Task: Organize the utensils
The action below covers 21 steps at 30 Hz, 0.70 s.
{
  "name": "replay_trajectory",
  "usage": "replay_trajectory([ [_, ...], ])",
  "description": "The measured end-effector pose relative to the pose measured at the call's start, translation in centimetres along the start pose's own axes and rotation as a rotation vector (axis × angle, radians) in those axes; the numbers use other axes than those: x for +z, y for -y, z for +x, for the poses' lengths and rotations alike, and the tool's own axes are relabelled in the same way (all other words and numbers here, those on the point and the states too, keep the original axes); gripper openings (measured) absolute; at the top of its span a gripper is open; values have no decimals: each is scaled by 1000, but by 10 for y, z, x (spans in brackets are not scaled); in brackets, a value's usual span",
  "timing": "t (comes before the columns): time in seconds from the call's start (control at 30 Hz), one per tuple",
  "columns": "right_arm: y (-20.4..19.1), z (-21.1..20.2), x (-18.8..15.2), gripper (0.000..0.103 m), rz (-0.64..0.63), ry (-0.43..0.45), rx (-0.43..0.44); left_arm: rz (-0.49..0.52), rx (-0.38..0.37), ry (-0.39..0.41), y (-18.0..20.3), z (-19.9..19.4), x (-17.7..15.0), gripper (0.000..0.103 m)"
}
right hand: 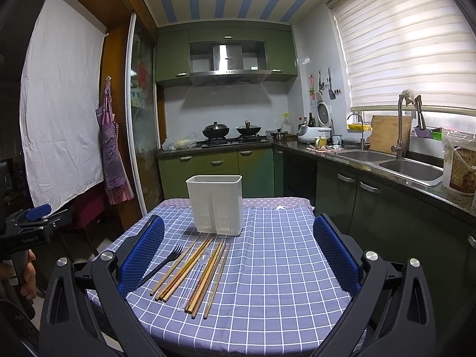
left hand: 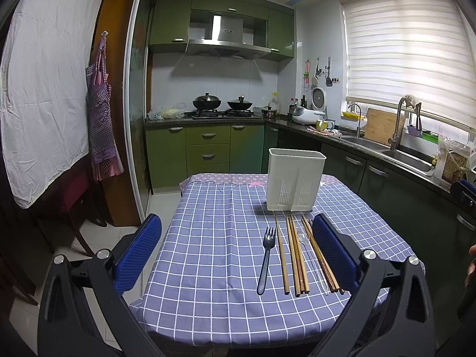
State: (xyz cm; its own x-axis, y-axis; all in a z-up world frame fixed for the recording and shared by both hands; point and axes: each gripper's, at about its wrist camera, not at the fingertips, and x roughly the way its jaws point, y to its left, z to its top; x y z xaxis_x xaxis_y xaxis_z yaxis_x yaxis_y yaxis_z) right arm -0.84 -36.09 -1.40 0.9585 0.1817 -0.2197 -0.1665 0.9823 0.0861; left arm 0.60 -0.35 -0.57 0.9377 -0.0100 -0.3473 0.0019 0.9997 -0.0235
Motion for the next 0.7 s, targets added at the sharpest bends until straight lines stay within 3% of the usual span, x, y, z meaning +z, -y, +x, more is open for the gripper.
replay_trajectory([
  [0.7,2,0,1,99,5,-2,-1,2,-2,-7,5,2,-1,97],
])
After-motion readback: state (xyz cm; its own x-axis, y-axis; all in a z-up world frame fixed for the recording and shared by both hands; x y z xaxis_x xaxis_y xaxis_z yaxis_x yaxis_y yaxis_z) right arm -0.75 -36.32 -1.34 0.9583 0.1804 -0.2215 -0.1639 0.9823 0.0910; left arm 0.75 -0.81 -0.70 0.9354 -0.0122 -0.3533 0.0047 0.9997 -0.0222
